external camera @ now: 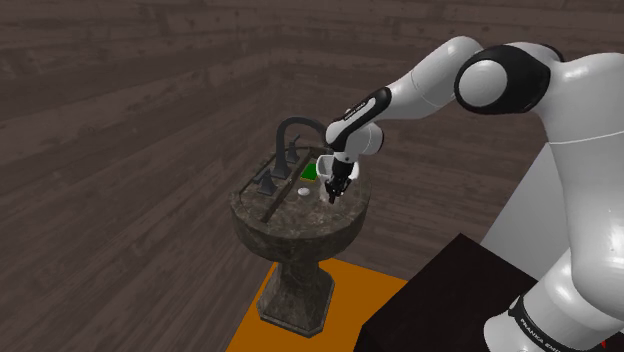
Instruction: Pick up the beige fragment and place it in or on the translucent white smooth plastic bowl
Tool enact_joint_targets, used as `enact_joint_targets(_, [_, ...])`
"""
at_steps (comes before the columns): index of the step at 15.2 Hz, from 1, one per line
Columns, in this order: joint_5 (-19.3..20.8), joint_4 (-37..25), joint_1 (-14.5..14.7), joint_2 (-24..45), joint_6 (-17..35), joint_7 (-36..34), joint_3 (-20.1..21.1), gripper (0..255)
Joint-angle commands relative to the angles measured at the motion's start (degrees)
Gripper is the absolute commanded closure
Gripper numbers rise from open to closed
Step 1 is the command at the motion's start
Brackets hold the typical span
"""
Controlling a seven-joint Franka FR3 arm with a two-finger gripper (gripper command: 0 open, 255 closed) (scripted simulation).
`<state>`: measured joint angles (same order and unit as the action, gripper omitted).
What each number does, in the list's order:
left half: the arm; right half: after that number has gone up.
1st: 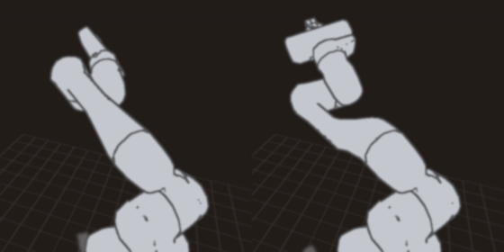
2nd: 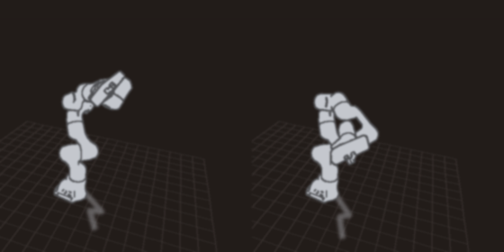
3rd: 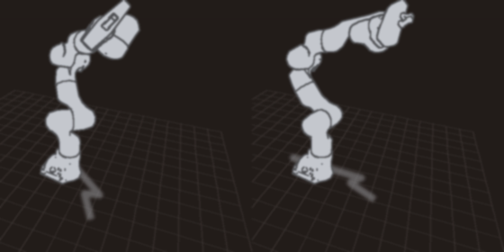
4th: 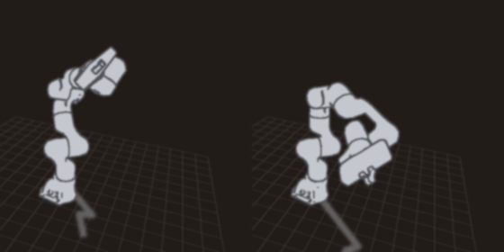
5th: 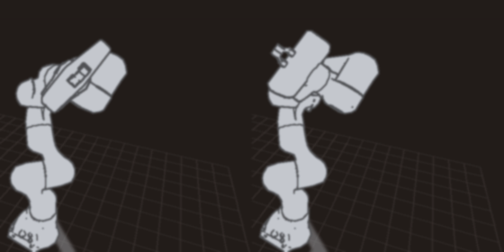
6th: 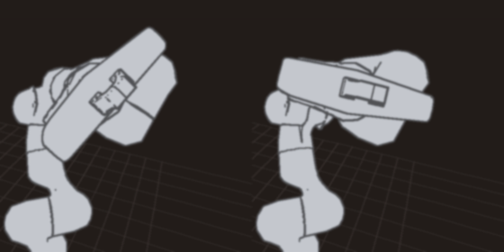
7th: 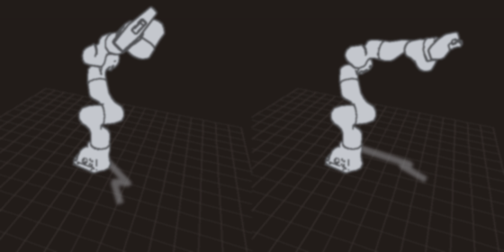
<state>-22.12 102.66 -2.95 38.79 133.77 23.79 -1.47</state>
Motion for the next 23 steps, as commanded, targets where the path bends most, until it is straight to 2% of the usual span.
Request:
enact_joint_targets(1, [0.23, 0.32, 0.11, -1.21, -0.87, -0.36, -0.16, 255])
enact_joint_targets(23, [3.06, 0.02, 0.76, -12.61, -12.15, -4.47, -1.64, 255])
